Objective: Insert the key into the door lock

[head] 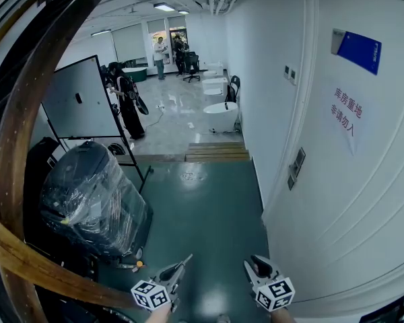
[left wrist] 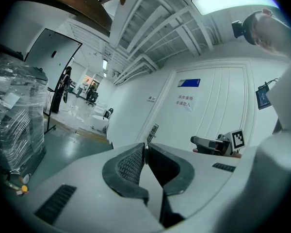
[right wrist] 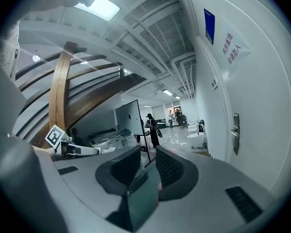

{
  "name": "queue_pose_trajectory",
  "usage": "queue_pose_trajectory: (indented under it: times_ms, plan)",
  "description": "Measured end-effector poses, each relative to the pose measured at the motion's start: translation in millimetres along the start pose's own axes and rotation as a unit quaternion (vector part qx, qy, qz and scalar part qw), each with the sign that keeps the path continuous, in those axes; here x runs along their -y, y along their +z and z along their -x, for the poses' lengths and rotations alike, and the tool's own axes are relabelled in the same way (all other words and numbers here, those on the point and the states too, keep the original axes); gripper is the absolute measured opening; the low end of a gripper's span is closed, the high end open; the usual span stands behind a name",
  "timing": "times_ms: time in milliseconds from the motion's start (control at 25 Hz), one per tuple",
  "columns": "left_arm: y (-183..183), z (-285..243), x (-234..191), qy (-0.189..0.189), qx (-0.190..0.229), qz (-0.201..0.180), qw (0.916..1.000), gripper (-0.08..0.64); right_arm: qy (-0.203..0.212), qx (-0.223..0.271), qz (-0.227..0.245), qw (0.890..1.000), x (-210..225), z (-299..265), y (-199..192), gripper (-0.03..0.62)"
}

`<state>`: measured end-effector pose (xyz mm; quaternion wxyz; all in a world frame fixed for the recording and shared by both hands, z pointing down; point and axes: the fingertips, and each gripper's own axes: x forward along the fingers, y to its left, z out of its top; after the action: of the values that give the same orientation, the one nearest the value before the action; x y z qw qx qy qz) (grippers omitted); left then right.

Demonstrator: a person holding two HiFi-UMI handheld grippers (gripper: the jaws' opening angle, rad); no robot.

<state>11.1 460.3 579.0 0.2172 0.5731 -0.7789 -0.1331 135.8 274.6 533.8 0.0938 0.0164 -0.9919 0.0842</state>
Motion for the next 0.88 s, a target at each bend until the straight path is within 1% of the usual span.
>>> queue_pose_trajectory:
  times_ms: [240,360,480,640,880]
  plan:
    - [-16,-8,16,-0.001,-0.001,0.011,0.9999,0.031,-0.009,-0.006,0.0,1.0,21,4,-9,0.097]
    - [-27,-8,13,-0.008,-0.005,0.014,0.9999,0.031,-0.01,-0.007,0.0,1.0,22,1,-10,0.097]
    - [-31,-9,3,-0.013,-0.01,0.019,0.9997,0.031,-0.013,-0.012,-0.001,1.0,22,-7,-11,0.097]
    - [-20,-15,-18,-0.009,-0.021,0.022,0.9995,0.031,-0.024,-0.012,-0.006,1.0,24,-23,-9,0.097]
    - [15,-35,-48,-0.03,-0.034,0.011,0.9989,0.031,-0.046,-0.004,-0.016,0.999,25,-54,8,0.097]
